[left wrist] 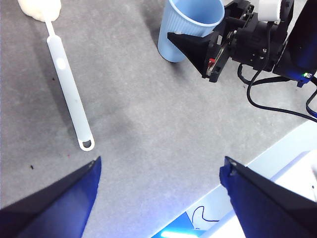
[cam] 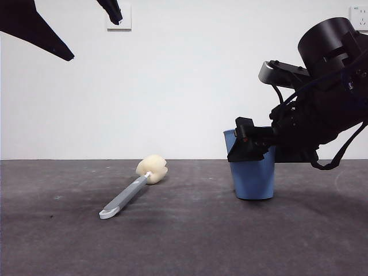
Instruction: Pick up the cup brush,pick up the cup,insert the brush into the cup,clean the cup,put the cup brush back,put the cup back to the fixed position on the table
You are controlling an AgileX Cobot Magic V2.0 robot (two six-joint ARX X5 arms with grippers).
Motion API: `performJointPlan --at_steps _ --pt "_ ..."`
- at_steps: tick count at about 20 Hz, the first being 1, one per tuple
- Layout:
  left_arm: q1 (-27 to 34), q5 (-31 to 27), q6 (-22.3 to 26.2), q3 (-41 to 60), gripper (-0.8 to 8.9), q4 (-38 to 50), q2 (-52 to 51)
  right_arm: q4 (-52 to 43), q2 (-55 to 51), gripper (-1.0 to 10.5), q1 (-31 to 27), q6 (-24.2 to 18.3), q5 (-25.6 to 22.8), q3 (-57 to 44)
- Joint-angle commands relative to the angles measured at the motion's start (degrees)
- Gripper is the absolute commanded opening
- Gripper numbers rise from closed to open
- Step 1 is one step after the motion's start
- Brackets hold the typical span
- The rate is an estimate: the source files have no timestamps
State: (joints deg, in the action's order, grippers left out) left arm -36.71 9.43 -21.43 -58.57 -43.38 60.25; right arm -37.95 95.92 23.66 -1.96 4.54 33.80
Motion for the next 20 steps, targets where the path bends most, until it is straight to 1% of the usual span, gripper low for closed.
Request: performJointPlan --at_steps 1,2,4,6,7,9,13,16,18,19,20 --pt "-0.1 -0.2 1.2 0.5 4.09 0.0 0.0 3.6 0.6 2.8 0.0 0.0 -0.1 -0.5" --pt "-0.1 -0.2 1.7 0.5 4.09 0.0 0.0 5.4 0.5 3.4 0.0 0.6 -0.1 -0.5" --pt "-0.1 -0.2 2.0 0.5 4.09 0.0 0.0 7.4 0.3 3.9 0.0 0.6 -0.1 -0.5" --pt "-0.1 -0.2 2.1 0.5 4.09 0.0 0.0 8.5 -0.5 3.9 0.0 0.6 -0.2 -0.5" --pt "-0.1 -0.2 2.2 0.5 4.09 -0.1 0.0 8.5 -1.3 4.5 0.0 0.6 -0.2 -0.5" --pt "-0.1 -0.2 2.2 0.5 4.09 -0.2 0.0 8.5 -3.5 5.1 0.0 0.7 -0.3 -0.4" --pt "-0.1 -0.2 2.2 0.5 4.09 -1.2 0.0 9.8 -9.6 5.1 0.0 1.0 -0.4 -0.4" --pt "-0.1 -0.2 2.2 0.5 4.09 -1.4 0.0 18.3 -16.7 5.1 0.1 1.7 -0.4 -0.4" --pt "-0.1 -0.2 3.3 0.5 4.09 -2.6 0.0 27.5 -23.4 5.1 0.2 4.5 -0.3 -0.4" --pt "-0.1 -0.2 4.0 0.5 4.09 -3.6 0.0 32.8 -27.3 5.1 0.2 6.8 -0.1 -0.4" --pt "-0.1 -0.2 5.2 0.5 4.09 -4.9 0.0 37.9 -31.2 5.0 0.2 8.7 1.5 -0.3"
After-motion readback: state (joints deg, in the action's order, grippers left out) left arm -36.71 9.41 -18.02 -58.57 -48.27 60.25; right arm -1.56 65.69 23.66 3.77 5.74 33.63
